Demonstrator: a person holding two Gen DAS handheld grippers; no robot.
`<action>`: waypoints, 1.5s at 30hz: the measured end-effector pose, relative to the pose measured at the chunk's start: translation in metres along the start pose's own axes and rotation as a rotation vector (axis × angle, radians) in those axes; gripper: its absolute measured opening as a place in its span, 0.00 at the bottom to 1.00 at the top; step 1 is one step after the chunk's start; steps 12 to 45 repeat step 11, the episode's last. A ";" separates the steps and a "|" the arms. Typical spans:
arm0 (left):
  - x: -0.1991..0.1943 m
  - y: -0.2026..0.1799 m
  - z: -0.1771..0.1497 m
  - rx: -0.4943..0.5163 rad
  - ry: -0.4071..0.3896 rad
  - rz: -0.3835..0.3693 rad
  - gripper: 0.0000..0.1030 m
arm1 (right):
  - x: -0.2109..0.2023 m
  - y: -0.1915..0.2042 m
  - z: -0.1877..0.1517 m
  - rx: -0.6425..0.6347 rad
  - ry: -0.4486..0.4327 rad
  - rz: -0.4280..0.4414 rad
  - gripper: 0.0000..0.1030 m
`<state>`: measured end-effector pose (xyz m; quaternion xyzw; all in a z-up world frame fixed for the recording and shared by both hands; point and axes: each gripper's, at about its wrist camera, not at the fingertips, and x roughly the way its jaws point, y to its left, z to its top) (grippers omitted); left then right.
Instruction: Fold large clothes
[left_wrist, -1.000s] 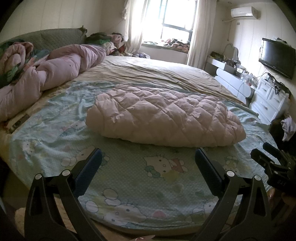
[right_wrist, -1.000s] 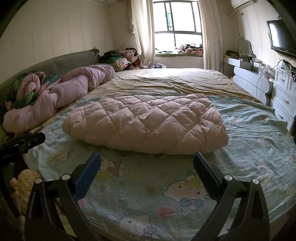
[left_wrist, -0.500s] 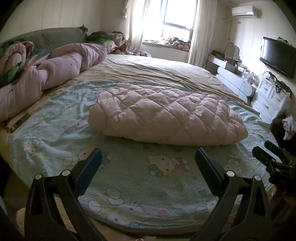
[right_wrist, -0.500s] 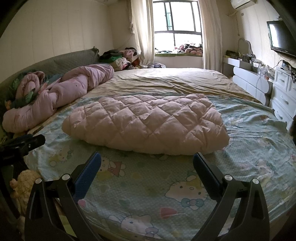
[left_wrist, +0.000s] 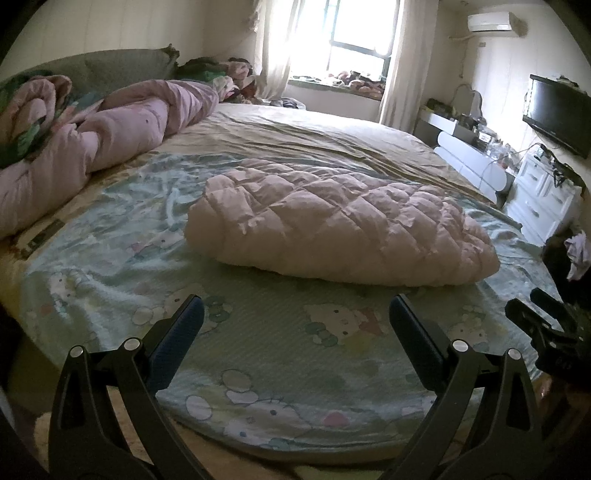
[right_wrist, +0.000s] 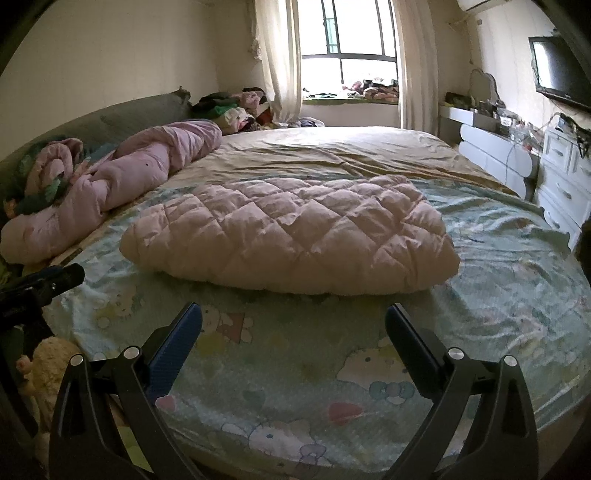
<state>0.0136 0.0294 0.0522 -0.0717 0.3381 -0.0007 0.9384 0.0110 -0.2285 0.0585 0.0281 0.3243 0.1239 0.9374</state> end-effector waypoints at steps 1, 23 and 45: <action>0.001 0.002 -0.001 -0.001 0.001 0.002 0.91 | 0.000 -0.001 -0.002 0.010 0.003 -0.008 0.96; 0.053 0.115 0.024 -0.087 0.071 0.201 0.91 | -0.040 -0.161 -0.066 0.345 -0.006 -0.553 0.96; 0.053 0.115 0.024 -0.087 0.071 0.201 0.91 | -0.040 -0.161 -0.066 0.345 -0.006 -0.553 0.96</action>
